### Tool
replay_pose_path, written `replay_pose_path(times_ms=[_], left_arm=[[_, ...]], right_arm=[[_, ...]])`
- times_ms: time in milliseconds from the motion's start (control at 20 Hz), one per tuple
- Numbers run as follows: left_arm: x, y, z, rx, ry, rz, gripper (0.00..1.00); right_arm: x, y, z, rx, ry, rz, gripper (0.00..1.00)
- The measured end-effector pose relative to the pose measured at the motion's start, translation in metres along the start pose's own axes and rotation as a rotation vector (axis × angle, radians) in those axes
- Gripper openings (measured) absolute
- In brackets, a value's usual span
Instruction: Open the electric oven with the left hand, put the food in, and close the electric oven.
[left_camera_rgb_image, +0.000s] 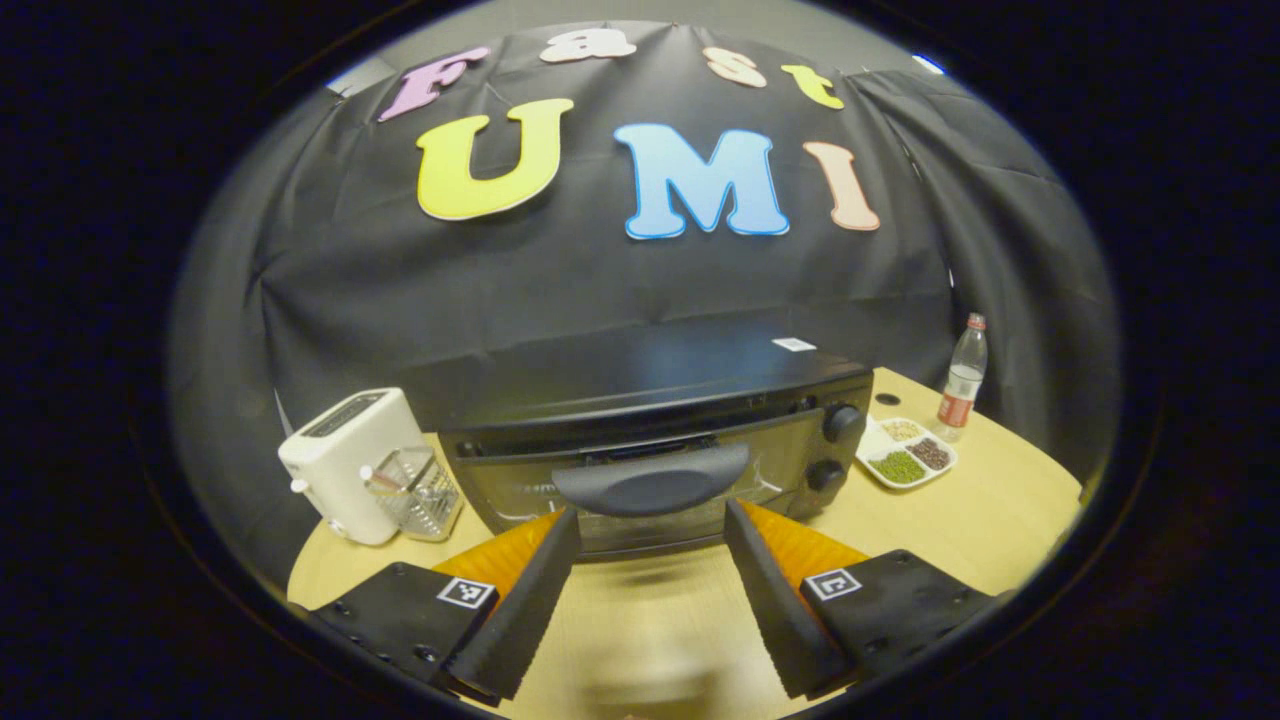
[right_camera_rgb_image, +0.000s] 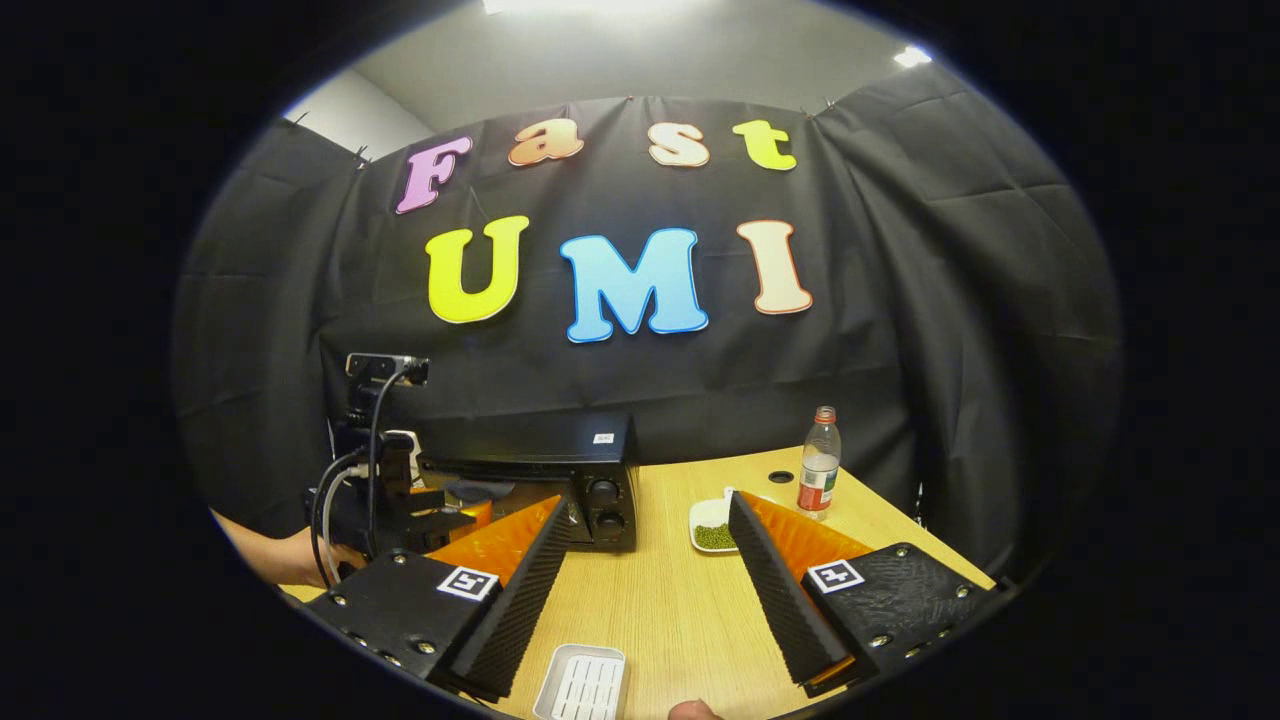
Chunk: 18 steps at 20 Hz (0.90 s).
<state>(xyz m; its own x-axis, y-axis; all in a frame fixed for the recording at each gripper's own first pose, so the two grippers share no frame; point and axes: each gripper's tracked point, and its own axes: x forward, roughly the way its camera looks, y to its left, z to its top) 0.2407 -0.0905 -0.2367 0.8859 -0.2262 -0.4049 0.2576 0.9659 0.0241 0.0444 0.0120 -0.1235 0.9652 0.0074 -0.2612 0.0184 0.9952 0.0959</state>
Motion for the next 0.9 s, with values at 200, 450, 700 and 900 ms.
replay_pose_path(times_ms=[200, 450, 700, 900], left_arm=[[-0.025, -0.006, 0.039, -0.019, -0.110, -0.003, 1.00], [-0.090, -0.028, 0.090, -0.021, -0.231, -0.004, 0.97], [-0.166, -0.034, 0.120, -0.056, -0.300, 0.055, 1.00], [-0.233, -0.032, 0.122, -0.046, -0.341, 0.142, 1.00]], right_arm=[[-0.001, -0.005, 0.009, 0.002, -0.023, -0.011, 0.96], [-0.013, -0.019, 0.025, 0.003, -0.058, 0.012, 0.96], [-0.031, -0.038, 0.040, 0.014, -0.080, 0.045, 0.96], [-0.055, -0.051, 0.053, -0.011, -0.117, 0.083, 0.96]])
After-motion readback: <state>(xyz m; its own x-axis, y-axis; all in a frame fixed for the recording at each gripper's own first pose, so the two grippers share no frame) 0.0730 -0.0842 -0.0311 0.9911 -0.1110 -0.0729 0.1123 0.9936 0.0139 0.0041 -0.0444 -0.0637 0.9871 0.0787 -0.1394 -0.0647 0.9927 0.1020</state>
